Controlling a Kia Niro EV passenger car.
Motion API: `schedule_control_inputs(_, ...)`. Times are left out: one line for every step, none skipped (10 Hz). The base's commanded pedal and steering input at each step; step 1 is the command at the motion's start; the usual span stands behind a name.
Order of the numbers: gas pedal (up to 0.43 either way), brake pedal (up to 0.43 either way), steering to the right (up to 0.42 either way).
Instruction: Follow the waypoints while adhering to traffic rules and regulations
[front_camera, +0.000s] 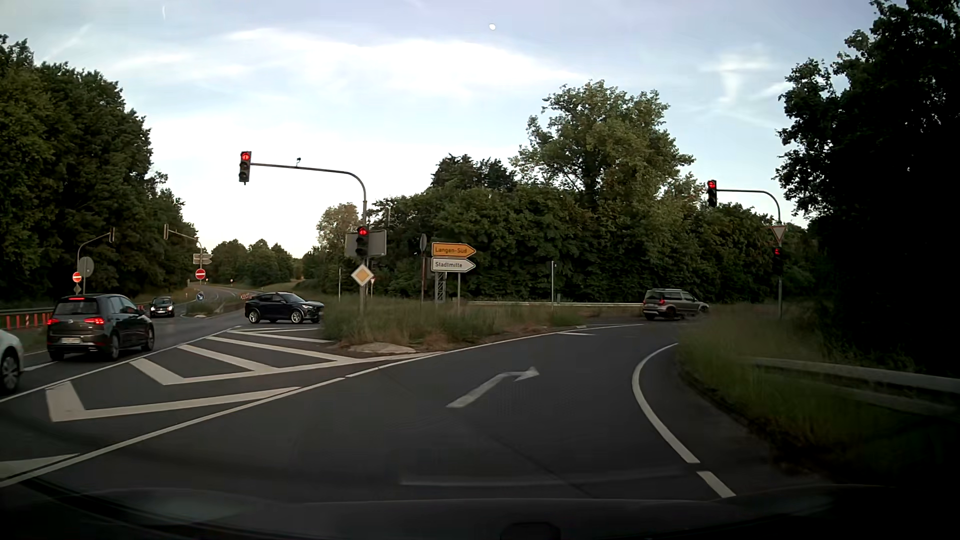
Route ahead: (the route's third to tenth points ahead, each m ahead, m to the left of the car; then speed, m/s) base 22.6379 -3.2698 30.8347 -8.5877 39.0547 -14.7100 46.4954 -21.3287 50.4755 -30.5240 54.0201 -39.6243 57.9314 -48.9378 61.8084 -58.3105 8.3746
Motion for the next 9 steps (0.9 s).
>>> schedule_control_inputs(0.000, 0.213, 0.080)
schedule_control_inputs(0.000, 0.213, 0.079)
schedule_control_inputs(0.000, 0.213, 0.079)
schedule_control_inputs(0.000, 0.213, 0.080)
schedule_control_inputs(0.000, 0.213, 0.083)
schedule_control_inputs(0.000, 0.213, 0.086)
schedule_control_inputs(0.000, 0.213, 0.090)
schedule_control_inputs(0.000, 0.213, 0.097)
schedule_control_inputs(0.000, 0.213, 0.104)
